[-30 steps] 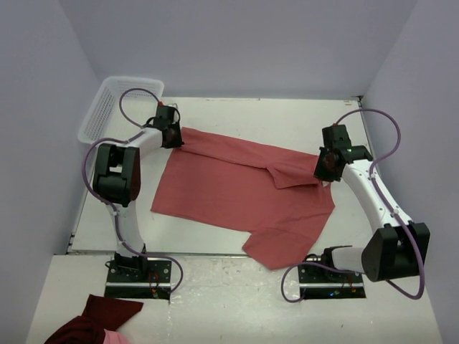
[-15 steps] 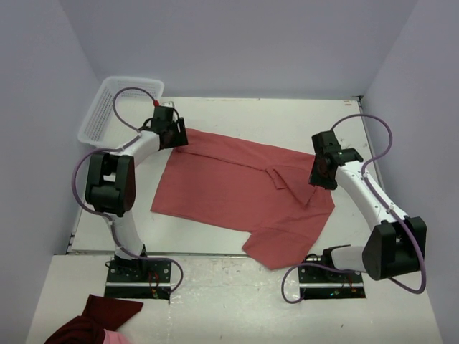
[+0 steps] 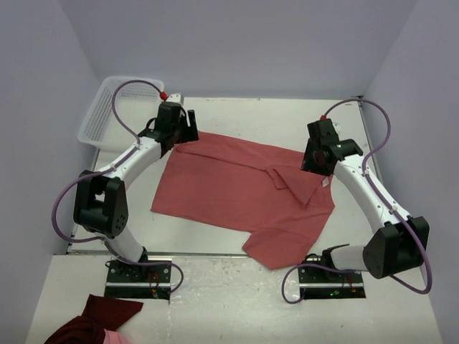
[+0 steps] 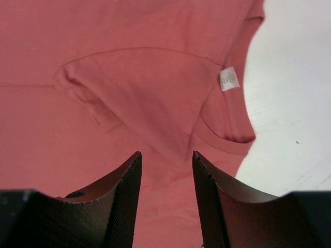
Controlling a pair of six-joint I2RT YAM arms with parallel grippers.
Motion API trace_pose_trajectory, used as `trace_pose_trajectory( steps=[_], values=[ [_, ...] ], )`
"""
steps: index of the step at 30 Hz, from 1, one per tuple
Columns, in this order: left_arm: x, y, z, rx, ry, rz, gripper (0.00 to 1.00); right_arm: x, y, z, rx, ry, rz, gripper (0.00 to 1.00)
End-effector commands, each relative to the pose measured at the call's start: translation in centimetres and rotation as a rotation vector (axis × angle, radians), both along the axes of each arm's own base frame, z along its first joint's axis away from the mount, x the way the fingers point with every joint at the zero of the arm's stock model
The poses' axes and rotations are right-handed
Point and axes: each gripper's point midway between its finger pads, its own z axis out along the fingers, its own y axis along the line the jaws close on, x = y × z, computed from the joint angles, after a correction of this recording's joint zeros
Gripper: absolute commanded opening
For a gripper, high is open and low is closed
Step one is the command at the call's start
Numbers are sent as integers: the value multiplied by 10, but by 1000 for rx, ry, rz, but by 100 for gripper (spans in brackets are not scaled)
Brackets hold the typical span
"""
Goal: Fold and stack the t-shirts
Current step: Fold the flattened tshirt in 1/3 of the way
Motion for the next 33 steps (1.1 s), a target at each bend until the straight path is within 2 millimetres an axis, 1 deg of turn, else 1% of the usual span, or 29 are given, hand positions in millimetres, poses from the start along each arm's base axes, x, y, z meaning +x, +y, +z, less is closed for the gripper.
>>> trace_pose_trajectory(
  steps=[1,2,3,4,6,8,9,10,12,13,14,16,17,18,19,20,21,22,23,24,25,26,27,28,29,30,31,32,33],
  values=[
    [-14,-12,1,-36,-3,-7,75,20,27,17,65,-65,68,45],
    [-19,-15,3,-50,-5,-8,74,23,32,20,75,-73,80,46],
    [-26,-19,-5,-70,14,-26,72,26,36,23,84,-81,92,46],
    [-30,-22,-1,-94,7,-28,72,27,41,25,87,-87,107,46],
    [-43,-32,-8,-108,27,-61,70,34,47,32,91,-107,122,46],
    [-52,-41,-6,-127,30,-91,69,38,49,36,95,-119,134,46],
    [-62,-49,-11,-163,55,-138,68,41,51,37,98,-125,138,47],
    [-66,-53,-6,-182,47,-163,68,41,51,37,97,-126,138,47],
    [-76,-64,-7,-218,57,-223,67,41,52,37,100,-122,140,47],
    [-80,-70,-7,-234,56,-255,66,39,54,33,112,-109,144,47],
    [-83,-81,-1,-281,49,-308,66,37,56,32,124,-108,152,47],
    [-88,-95,-3,-334,69,-342,60,30,55,26,136,-99,144,46],
    [-88,-106,2,-366,56,-382,56,27,55,23,136,-91,144,46],
    [-91,-119,-3,-382,74,-405,54,23,53,23,136,-89,138,43],
    [-93,-128,-5,-392,83,-425,51,17,50,17,126,-74,132,40],
    [-86,-142,6,-414,39,-458,48,12,45,14,109,-68,120,38],
    [-85,-151,5,-419,42,-475,47,8,41,13,102,-71,109,36],
    [-88,-168,-13,-415,85,-497,47,-1,37,11,98,-74,105,33],
    [-81,-182,-6,-424,75,-521,46,-5,35,11,95,-79,100,32],
    [-79,-194,-30,-416,127,-529,46,-9,33,12,96,-83,97,32],
    [-83,-211,-35,-416,141,-560,46,-13,32,11,98,-85,92,32],
    [-75,-227,-28,-429,127,-580,45,-17,30,17,103,-103,86,32],
    [-74,-237,-52,-428,178,-576,45,-18,31,19,115,-110,89,32],
    [-69,-255,-43,-447,155,-603,44,-21,33,23,128,-120,94,32],
    [-69,-265,-49,-460,172,-620,42,-22,33,24,134,-124,95,32],
    [-69,-273,-70,-464,220,-617,41,-23,34,25,143,-128,99,32],
    [-71,-283,-74,-468,228,-633,41,-24,33,24,140,-127,95,32],
    [-66,-294,-68,-482,214,-651,40,-26,32,24,134,-121,94,32],
    [-67,-298,-81,-484,241,-645,39,-26,31,23,131,-117,91,32]
  ],
)
